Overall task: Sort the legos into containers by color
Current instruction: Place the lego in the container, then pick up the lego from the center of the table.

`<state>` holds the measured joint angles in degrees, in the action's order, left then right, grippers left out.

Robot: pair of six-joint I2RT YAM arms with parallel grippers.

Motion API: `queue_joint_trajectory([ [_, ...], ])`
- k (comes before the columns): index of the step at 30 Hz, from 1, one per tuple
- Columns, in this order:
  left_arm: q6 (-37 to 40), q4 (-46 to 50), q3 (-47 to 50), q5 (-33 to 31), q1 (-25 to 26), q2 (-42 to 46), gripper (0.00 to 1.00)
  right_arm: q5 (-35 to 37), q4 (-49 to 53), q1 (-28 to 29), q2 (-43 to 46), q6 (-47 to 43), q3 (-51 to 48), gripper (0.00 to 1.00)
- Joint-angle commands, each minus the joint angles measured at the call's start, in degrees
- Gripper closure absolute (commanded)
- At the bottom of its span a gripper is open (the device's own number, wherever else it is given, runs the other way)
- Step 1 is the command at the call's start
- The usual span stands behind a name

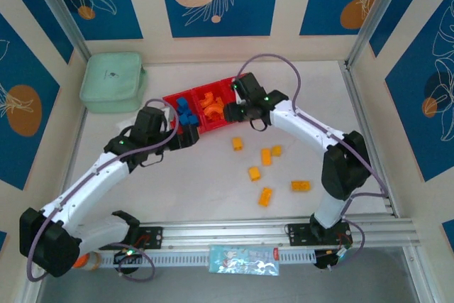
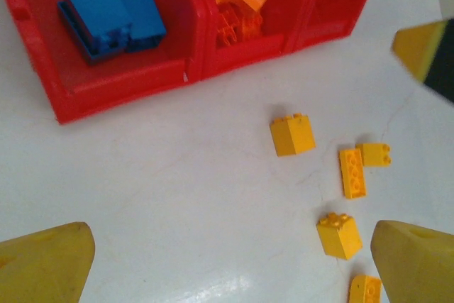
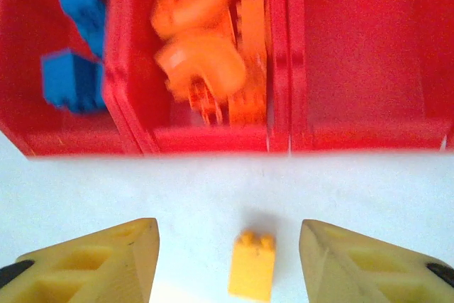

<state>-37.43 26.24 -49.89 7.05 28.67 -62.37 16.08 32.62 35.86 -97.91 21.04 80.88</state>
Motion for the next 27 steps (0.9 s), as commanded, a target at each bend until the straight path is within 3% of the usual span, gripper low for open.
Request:
queue_joint_trajectory([
  [1,-1.64,-1.61,2.4,-0.37,2.09,1.1,0.01,-2.56,0.02,-0.26,2.66,2.38,-6.3,0.41],
  [9,-5.85,-6.95,6.31,-2.67,6.16,0.07,0.01,-1.68,-2.11,0.84,3.01,4.33,-15.48,0.28],
  [15,-8.8,-11.11,8.49,-2.99,7.44,-1.41,0.01,-2.25,-3.23,0.79,-0.83,4.28,-15.75,0.23],
  [18,-8.88,-11.15,8.4,-3.36,7.53,-2.37,0.01,-5.07,-5.54,1.0,-2.33,3.55,-14.96,0.21],
  [23,-8.71,-11.1,8.21,-3.98,7.57,-2.67,0.01,-2.13,-4.38,1.54,-6.92,3.77,-10.89,0.2],
  [27,-8.62,-10.76,8.58,-4.81,7.63,-2.43,0.01,-1.65,-4.95,2.03,-9.31,3.18,-8.81,0.27],
])
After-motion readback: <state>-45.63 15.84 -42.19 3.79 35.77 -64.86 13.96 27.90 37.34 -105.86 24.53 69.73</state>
